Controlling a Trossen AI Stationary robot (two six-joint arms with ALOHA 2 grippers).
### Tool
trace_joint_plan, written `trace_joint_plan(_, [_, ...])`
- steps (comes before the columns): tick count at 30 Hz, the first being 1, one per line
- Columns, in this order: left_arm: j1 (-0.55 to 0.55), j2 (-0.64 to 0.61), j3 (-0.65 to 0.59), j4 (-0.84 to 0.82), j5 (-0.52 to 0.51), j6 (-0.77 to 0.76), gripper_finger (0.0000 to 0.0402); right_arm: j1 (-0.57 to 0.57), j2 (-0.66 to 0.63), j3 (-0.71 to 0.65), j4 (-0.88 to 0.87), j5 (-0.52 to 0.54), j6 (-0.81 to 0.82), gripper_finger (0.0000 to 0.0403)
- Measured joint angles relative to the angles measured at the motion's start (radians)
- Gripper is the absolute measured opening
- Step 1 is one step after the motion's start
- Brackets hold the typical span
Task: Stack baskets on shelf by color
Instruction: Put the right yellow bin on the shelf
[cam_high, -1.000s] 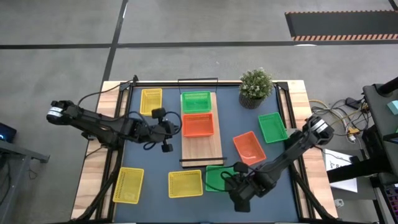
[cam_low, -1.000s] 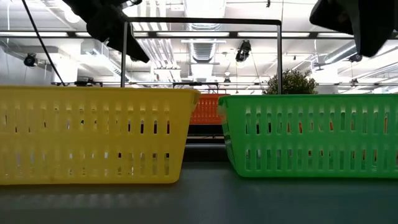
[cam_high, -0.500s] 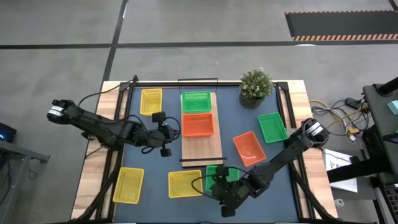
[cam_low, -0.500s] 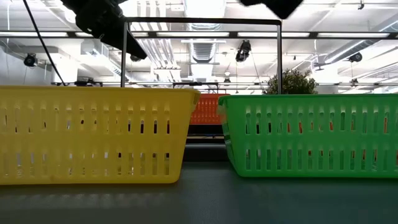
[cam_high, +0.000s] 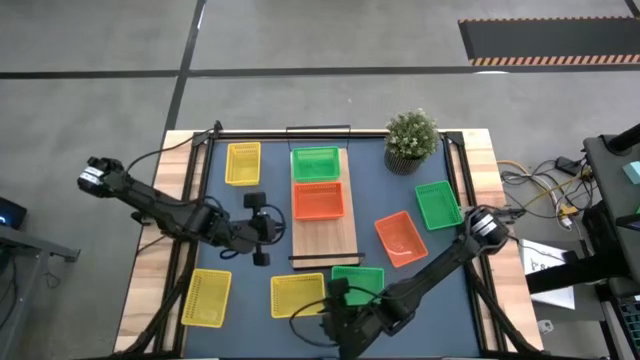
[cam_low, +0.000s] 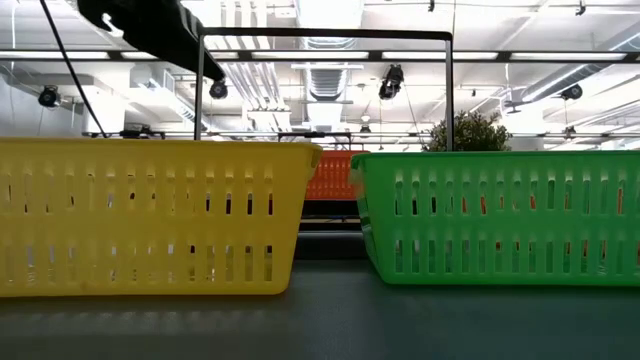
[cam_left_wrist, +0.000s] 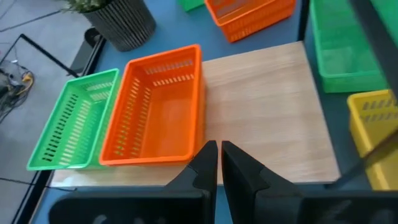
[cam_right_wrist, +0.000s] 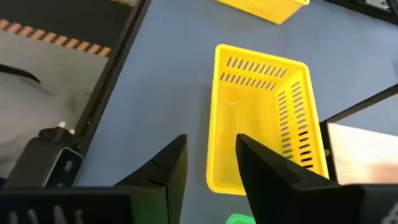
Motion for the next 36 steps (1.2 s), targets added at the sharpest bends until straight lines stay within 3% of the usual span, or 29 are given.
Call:
trace_joint_plan(8, [-0.016, -0.002, -0.003, -0.002, -0.002, 0.008, 0.0006, -0.037, 0.13, 0.154, -0.102, 0.0, -0.021, 0.0164])
trace_joint_plan(20, [-0.016, -0.005, -0.003, -0.008, -0.004, 0.064, 0.0006, -0.087, 0.213, 0.192, -0.122, -0.061, 0.014, 0.0164])
trace_joint_plan(36, [-0.016, -0.046, -0.003, -0.007, -0.027, 0.107, 0.0006, -0.097, 0.247, 0.189, -0.082, -0.158, 0.031, 0.0041])
